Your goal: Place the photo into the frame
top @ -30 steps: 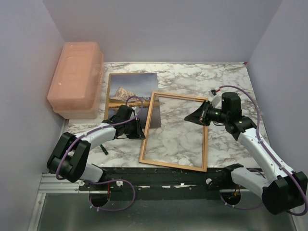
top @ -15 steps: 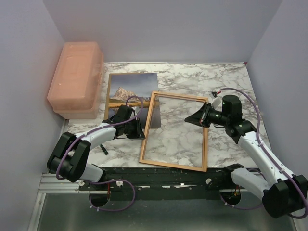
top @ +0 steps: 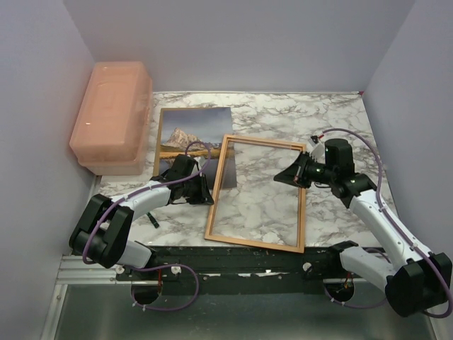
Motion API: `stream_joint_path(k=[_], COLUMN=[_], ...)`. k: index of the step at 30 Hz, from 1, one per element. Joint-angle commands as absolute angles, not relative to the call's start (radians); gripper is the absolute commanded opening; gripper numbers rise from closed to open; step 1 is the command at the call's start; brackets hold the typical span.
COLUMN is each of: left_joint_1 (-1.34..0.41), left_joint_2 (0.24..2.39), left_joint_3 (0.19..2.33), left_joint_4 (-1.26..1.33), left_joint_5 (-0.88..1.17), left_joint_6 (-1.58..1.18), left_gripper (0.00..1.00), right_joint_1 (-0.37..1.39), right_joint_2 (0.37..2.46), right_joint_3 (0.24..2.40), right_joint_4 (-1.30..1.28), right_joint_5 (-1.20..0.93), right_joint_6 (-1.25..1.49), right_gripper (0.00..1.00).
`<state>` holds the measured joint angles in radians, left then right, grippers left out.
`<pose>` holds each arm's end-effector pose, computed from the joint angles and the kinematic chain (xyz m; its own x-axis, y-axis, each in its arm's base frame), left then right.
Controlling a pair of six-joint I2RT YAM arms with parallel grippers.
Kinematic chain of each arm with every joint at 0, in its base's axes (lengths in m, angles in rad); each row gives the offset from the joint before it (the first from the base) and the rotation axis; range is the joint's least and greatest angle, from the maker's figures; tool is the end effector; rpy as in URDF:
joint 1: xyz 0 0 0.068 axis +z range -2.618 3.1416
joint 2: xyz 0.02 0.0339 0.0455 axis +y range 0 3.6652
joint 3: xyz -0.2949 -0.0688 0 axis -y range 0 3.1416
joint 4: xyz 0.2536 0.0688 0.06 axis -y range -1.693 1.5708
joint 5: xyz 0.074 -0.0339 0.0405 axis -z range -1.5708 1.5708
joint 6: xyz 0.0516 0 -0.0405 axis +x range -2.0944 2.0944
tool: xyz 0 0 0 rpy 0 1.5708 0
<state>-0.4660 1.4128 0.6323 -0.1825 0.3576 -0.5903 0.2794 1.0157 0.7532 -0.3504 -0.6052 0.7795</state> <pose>0.2294 -0.1356 0.1685 -0.9429 -0.1094 -0.3145 0.0898 0.8259 -0.5566 0.2037 0.0890 0.2893 -0.8671 0.3526 -0.3518 -0.0908 0.5825 0.8078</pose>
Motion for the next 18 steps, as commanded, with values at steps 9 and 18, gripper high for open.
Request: stream_joint_path(k=[9,18], left_joint_1=[-0.466,-0.466], left_joint_2=[1.457,1.46], left_joint_3=[0.626,0.628], left_joint_4=[-0.214,-0.215], left_joint_5=[0.321,0.324], left_joint_6=[-0.555,-0.555], left_gripper=[0.18,0.18], right_joint_1=[0.288,0.288], right_joint_2=[1.076,1.101], right_joint_3=[0.845,0.809], right_joint_4=[-0.593,-0.572], right_joint_5=[-0.461,-0.436], right_joint_6=[0.603,0.591], right_gripper=[0.01,0.01])
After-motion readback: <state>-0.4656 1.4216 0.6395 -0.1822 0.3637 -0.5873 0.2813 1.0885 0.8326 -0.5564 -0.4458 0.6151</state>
